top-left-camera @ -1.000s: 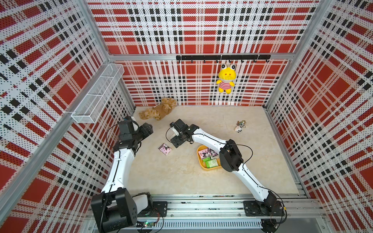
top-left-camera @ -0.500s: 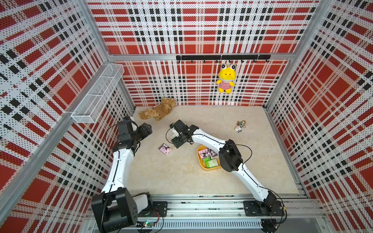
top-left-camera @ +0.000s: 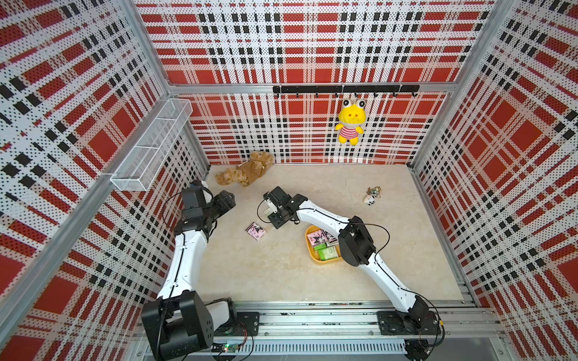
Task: Put the pocket tissues into the storage box
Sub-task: Pick up the pocket tissues from the center of the board.
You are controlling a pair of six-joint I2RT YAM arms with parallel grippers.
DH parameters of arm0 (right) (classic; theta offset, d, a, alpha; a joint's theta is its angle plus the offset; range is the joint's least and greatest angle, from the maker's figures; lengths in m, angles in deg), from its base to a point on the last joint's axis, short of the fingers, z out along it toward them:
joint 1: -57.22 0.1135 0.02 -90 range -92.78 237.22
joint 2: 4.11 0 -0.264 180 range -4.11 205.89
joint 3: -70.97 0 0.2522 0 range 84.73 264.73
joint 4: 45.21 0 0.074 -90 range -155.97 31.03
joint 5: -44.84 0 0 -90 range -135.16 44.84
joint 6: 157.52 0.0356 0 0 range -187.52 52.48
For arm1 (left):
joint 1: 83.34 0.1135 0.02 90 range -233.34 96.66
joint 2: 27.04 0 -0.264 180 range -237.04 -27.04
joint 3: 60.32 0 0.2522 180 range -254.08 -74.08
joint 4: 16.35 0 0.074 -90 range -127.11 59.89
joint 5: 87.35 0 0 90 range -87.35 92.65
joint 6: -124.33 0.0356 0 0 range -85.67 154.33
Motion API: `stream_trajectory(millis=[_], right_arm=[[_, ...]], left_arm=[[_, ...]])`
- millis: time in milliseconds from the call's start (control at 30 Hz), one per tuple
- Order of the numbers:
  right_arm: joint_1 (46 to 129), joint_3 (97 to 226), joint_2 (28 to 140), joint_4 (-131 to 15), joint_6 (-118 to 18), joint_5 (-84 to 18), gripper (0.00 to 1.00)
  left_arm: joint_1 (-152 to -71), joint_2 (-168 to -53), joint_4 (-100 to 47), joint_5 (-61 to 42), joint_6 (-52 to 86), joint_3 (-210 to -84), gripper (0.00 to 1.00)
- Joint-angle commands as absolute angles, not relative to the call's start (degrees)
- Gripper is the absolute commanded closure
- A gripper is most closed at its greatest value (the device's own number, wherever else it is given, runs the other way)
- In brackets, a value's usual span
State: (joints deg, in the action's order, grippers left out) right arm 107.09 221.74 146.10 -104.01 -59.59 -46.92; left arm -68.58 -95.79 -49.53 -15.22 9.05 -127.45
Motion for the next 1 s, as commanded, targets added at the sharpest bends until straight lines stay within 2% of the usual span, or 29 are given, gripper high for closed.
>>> stream_trajectory(millis=[0, 167, 600, 800, 967], right_arm=[[107.24, 222.9, 146.13, -103.12, -59.26, -47.66, 0.42], [107.21, 222.28, 144.87, -102.22, -59.17, -47.79, 0.49], [106.17, 212.5, 132.62, -95.94, -56.94, -46.91, 0.54], [105.6, 202.14, 122.66, -93.92, -56.59, -48.7, 0.55], [104.63, 188.49, 111.05, -91.97, -55.13, -49.92, 0.56]], left_arm=[[-67.91, -95.72, -50.02, -15.9, 10.01, -127.43, 0.2], [-67.88, -95.42, -50.44, -15.81, 10.03, -127.66, 0.2], [-67.88, -95.07, -51.78, -16.64, 9.05, -130.42, 0.2], [-68.01, -94.03, -51.97, -17.25, 8.04, -130.34, 0.2], [-68.18, -92.76, -52.03, -17.12, 7.57, -129.38, 0.2]])
